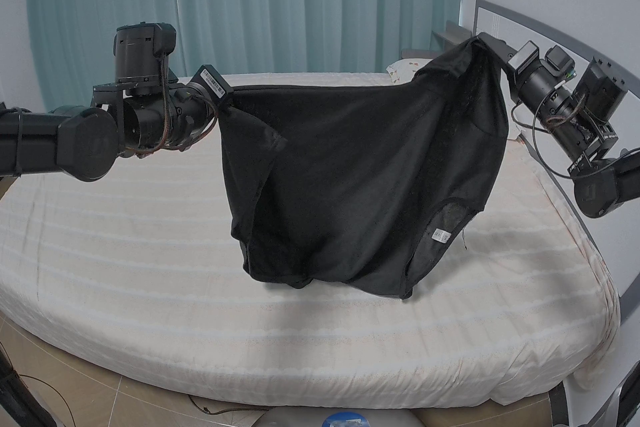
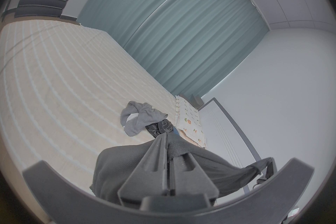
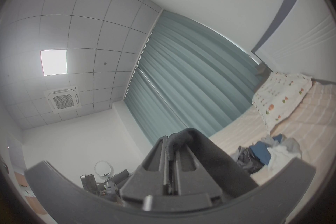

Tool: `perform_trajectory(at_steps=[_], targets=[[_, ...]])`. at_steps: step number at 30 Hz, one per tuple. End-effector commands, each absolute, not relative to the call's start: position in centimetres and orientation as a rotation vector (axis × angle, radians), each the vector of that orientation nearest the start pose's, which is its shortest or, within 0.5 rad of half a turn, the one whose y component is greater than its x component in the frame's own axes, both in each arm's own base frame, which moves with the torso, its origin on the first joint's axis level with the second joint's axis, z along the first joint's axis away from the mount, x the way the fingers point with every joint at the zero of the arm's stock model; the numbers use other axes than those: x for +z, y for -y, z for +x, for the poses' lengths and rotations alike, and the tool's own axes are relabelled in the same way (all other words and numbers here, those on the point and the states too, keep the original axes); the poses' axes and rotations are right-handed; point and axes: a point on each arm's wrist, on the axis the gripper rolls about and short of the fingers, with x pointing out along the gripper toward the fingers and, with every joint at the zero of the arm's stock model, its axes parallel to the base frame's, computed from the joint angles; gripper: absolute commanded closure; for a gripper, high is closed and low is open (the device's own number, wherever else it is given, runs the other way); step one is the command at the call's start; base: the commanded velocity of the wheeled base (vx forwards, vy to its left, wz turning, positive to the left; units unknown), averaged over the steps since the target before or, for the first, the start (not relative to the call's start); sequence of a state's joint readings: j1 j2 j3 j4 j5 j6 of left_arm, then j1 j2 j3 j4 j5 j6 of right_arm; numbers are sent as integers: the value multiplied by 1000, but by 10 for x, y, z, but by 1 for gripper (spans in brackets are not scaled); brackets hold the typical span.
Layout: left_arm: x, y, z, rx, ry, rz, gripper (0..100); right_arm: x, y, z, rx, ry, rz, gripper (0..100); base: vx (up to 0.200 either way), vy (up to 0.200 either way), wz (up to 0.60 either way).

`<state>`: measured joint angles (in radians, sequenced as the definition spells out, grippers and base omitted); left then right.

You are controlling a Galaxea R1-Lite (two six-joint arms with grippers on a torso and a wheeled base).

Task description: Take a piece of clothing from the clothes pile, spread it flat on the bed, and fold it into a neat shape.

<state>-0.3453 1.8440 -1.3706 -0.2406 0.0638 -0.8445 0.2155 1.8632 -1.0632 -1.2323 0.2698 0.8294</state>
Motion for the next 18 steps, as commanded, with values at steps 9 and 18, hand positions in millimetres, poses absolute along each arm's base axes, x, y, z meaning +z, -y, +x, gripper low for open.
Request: perform_trajectory(at_steps=[9, 18], targets=[[155, 148, 338, -178, -648, -889, 100, 128, -133, 335, 605, -246, 932, 100, 0, 0, 0], [115, 146, 312, -223, -773, -883, 100, 113, -134, 326, 596, -277, 932, 100, 0, 0, 0]])
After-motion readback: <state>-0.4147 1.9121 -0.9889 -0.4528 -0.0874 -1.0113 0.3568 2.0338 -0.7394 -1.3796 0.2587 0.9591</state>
